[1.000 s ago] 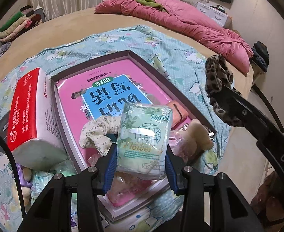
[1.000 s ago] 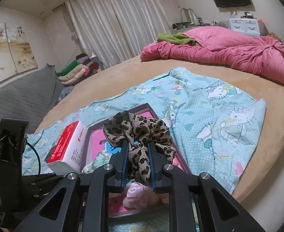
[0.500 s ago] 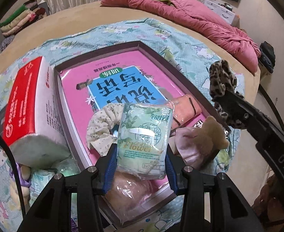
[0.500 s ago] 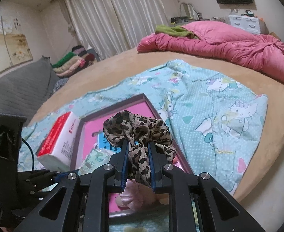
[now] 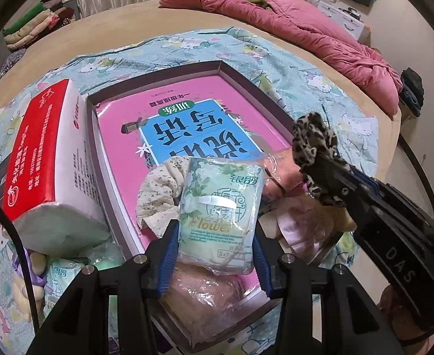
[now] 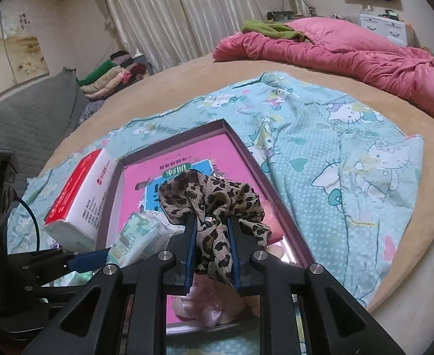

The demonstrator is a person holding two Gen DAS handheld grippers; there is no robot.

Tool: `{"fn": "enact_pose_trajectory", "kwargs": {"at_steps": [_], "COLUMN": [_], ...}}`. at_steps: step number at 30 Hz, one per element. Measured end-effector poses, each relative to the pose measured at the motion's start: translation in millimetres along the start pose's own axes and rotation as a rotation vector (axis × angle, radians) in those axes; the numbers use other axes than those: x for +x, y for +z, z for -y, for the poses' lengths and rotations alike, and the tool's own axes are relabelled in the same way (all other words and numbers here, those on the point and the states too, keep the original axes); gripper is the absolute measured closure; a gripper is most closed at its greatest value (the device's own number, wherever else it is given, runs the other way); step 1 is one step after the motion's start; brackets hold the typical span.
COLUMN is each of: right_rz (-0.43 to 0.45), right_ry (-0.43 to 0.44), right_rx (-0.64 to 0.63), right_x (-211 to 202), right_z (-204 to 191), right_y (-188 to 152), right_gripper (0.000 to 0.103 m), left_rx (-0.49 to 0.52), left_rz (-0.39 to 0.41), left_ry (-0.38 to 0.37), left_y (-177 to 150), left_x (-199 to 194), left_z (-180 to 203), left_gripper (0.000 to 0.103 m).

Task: Organize soft objects
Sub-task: 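Lower the scrunchie into the pink box and open the right tool while the left tool releases the packet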

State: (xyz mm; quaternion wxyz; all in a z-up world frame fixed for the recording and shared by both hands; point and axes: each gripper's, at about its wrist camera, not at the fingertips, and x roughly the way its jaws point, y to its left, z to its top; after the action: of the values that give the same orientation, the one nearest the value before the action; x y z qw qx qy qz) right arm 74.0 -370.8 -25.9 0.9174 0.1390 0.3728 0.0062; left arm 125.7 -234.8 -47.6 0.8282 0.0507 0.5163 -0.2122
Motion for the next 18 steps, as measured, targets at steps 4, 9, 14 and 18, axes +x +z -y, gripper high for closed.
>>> {"fn": "enact_pose_trajectory", "kwargs": {"at_steps": [4,9,14,18], "right_rz": [-0.016,-0.020,-0.016,0.005], "right_ry": [0.006,0.006,0.019,0.029], "right_rx": [0.000,-0.006,-0.005,0.006], "right_x": [6.2,9.5,10.1,5.9], "right_z": [1.3,1.8,1.3,2.1], "right_y": [-1.2,-2.0,-4.0,-3.2], "right_gripper": [0.080,0.075,0.061,0.055], "left_rx": [-0.010,-0.017,-0.016,-0.018], "left_rz": [-0.016,-0.016,-0.016,-0.013], "left_ry": [0.000,-0.005,-0.005,-0.007], "left_y": [-0.9,-0.6,-0.3,0.1], "left_x": [4.9,6.0,7.3,6.8], "left_z": [-2.6,-4.5,-4.8,-4.3], "left_gripper": [0.057,0.056,0.056,0.056]}}
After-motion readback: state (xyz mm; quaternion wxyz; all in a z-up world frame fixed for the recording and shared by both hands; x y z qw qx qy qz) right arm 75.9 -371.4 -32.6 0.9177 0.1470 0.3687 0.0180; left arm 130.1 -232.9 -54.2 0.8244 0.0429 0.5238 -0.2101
